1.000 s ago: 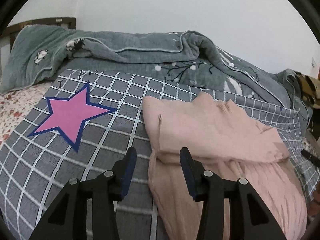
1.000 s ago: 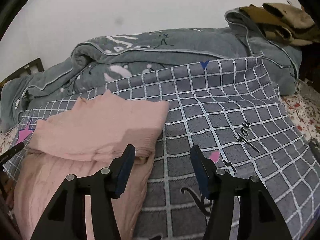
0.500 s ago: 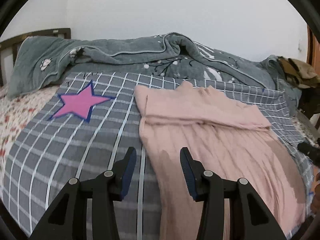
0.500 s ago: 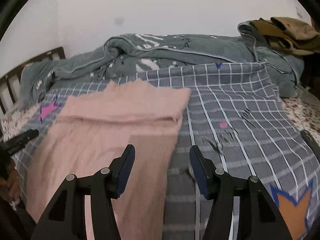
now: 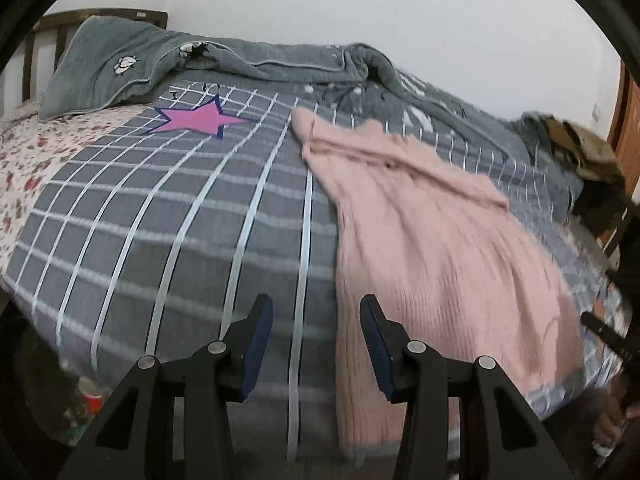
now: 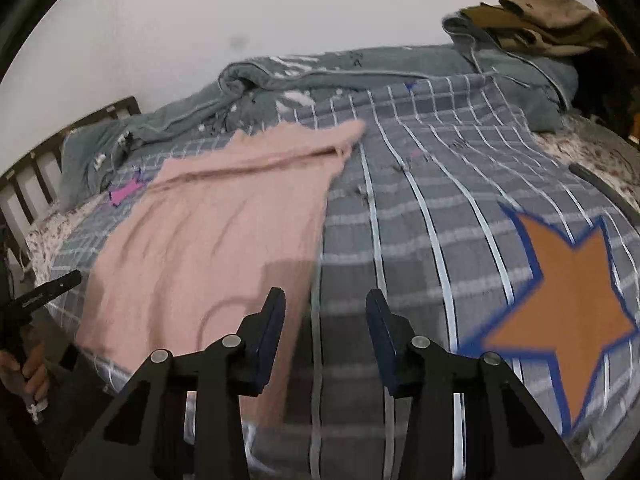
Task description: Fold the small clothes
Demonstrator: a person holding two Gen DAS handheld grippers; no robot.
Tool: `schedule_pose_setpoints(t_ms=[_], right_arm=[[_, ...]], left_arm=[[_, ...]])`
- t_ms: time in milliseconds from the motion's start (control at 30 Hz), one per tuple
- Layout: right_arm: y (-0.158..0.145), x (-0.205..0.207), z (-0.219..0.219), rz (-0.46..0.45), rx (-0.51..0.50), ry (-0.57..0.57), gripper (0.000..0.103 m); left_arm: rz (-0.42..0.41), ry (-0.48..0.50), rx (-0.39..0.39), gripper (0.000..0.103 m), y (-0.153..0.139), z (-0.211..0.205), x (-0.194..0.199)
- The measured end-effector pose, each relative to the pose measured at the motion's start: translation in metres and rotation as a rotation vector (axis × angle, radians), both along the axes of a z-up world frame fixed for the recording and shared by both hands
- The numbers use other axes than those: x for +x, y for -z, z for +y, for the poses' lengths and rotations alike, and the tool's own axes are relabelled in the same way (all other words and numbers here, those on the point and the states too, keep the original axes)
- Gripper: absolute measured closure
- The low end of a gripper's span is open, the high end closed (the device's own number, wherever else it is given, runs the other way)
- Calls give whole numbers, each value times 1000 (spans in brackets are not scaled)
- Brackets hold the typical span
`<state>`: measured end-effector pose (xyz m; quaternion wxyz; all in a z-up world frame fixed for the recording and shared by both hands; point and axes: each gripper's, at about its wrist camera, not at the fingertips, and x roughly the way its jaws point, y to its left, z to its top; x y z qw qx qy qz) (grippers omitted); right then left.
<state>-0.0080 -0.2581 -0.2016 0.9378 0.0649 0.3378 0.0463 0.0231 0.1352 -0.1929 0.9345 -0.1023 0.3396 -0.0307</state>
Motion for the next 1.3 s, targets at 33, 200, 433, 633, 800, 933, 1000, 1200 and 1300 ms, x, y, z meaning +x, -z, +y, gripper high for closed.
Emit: schedule_pose_setpoints(t_ms=[33,200,433,633,800,933,1000,1200,1300], right_arm=[[1,-9,3,-7,-25,6,61],[2,-34,9,-41,25,-40,61],[12,-25,19,12,26,-56,61],[25,-16,26,74,-5,-45,69],[28,-12,29,79,-15,-43,72],[30,-5,35,93,-21,-47,80],[31,-4,35,92,-7,-36,84],[27,-10,31,52,32,-46,98],[29,-6,32,79,23,-46,98]], left_arm=[[2,3,9,60,2,-2,-6],[25,53,-43,60,10,-8,-22],[67,123,-41,60,20,-21,-17],[80,102,-50,66,23,-22,-15],[74,89,-39,71,23,-23,-14],[76,72,-30,88,24,-23,-12],[57,55,-30,95,22,-21,-14],[16,73,-43,96,16,-20,-21],[45,82,-53,95,19,-21,-16]])
